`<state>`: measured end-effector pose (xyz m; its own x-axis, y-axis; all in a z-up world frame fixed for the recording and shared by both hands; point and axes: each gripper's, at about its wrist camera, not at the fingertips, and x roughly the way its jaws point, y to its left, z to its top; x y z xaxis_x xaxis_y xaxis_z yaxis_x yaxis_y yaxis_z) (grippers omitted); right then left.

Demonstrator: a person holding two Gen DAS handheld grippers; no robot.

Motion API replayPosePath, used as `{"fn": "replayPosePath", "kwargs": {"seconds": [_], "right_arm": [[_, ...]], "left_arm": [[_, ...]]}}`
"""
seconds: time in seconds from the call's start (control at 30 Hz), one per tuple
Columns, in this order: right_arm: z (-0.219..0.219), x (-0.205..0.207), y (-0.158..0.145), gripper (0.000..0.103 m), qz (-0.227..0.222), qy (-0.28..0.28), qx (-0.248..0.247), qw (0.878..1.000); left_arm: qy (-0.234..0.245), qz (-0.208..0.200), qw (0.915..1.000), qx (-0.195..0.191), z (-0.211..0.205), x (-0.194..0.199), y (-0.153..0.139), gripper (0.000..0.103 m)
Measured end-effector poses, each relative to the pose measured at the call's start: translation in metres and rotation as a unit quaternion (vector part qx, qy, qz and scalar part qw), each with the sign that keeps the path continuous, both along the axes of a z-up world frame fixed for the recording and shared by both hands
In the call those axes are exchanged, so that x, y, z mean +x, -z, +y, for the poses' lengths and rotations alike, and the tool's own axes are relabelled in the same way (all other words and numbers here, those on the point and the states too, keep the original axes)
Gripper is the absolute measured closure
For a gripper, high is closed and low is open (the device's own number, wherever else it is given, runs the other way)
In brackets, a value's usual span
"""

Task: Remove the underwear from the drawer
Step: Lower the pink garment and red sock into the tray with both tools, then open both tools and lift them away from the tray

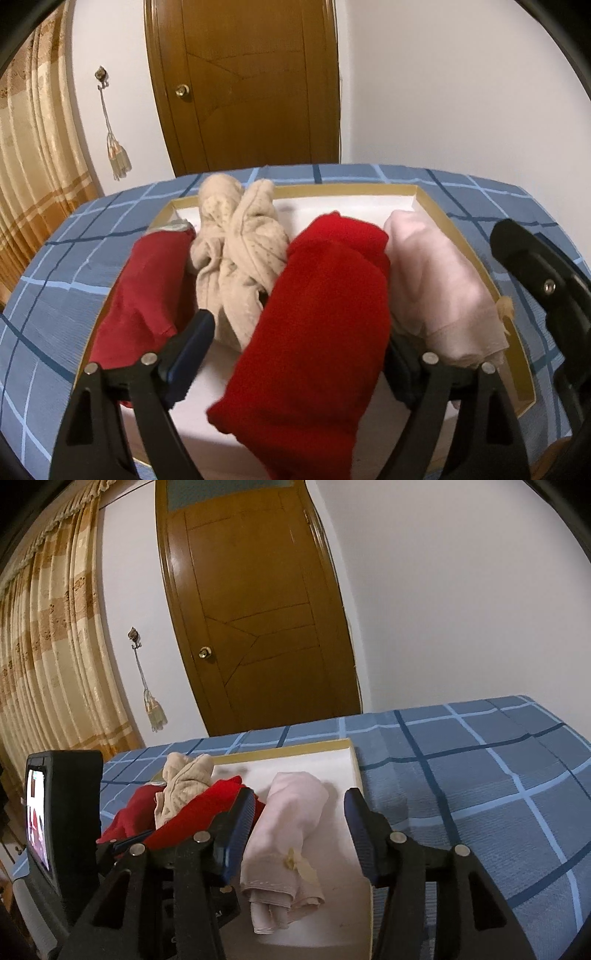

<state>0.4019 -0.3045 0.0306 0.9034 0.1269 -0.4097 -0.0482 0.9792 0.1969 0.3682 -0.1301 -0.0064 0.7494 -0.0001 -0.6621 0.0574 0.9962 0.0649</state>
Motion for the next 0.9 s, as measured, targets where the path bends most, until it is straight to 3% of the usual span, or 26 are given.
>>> {"fn": "replayPosePath", "kwargs": {"seconds": [0.37,0.9], "right_arm": [[0.009,-0.030,-0.011,0.049,-0.062,0.030,-0.046,0.997],[0.008,-0.051,-0.012,0.049,-0.065,0.042,-0.045,0.996]], "left_arm": [[0.000,-0.037,0.9993,0.002,0.008,-0.021,-0.009,0.018],[-0.005,-0.057,0.9984,-0.005,0.025,-0.054,-0.012,0.018]]}}
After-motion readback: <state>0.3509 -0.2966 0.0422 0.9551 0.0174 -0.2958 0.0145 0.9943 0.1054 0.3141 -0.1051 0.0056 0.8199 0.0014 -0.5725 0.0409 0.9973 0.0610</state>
